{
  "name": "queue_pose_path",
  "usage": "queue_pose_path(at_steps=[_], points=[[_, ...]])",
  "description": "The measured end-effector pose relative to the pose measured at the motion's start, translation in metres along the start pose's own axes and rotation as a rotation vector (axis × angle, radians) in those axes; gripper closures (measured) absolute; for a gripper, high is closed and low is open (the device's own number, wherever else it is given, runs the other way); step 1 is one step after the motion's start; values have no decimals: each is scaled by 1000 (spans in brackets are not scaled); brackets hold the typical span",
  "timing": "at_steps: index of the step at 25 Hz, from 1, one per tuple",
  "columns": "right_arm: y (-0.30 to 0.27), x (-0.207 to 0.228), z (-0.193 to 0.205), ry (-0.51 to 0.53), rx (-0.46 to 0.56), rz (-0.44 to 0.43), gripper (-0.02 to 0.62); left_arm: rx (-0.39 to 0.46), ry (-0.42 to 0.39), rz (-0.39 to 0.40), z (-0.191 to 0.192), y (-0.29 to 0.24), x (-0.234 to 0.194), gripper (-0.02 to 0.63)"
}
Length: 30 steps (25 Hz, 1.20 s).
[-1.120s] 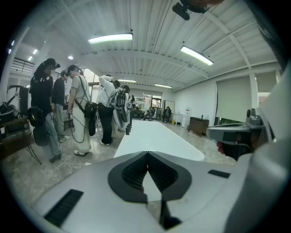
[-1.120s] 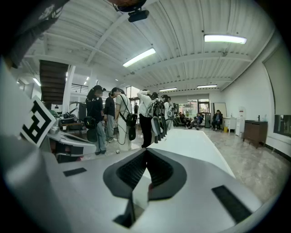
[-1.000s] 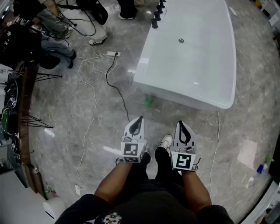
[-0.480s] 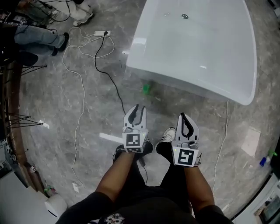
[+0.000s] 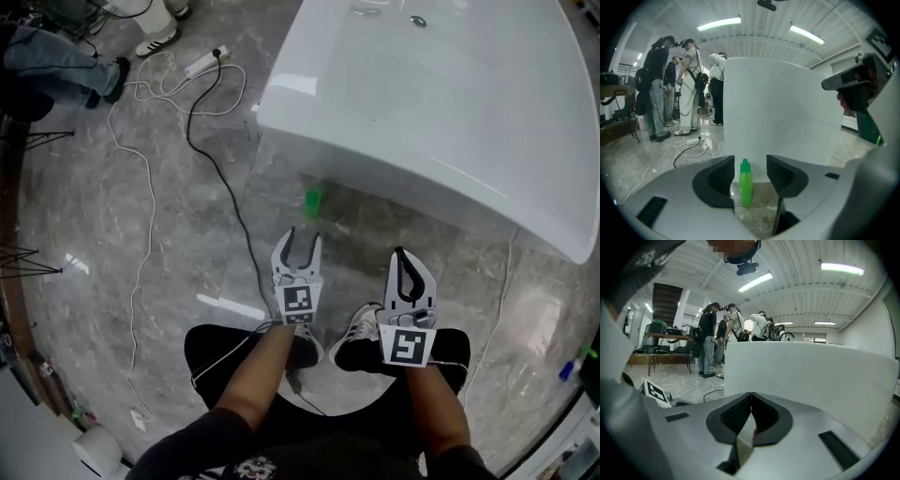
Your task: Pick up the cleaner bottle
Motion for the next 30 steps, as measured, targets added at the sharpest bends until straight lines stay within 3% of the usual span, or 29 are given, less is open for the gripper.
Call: queue_pose_path(at_steps=[6,11,17,30], points=[[-31,-5,73,41,25,-26,580,-21,13,-23,102,-70,-15,359],[-42,-11,114,45,12,-32,580,-13,14,-12,149,-107,-14,328],[-44,-20,142,42,-10,-42,580,19,2,-27,167,-146,-20,322],[-37,-16,166,52,-27,-59,580,141,-41,-70,149,-191,-25,324]])
Point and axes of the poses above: the fingertips, and each gripper's own axes: y backward along the fingers, x to its right, z out of its underside, the point moved 3 cm from there along y, backward along the fingers, and after that the axes turned 3 degrees about z, right-handed, at the moved point
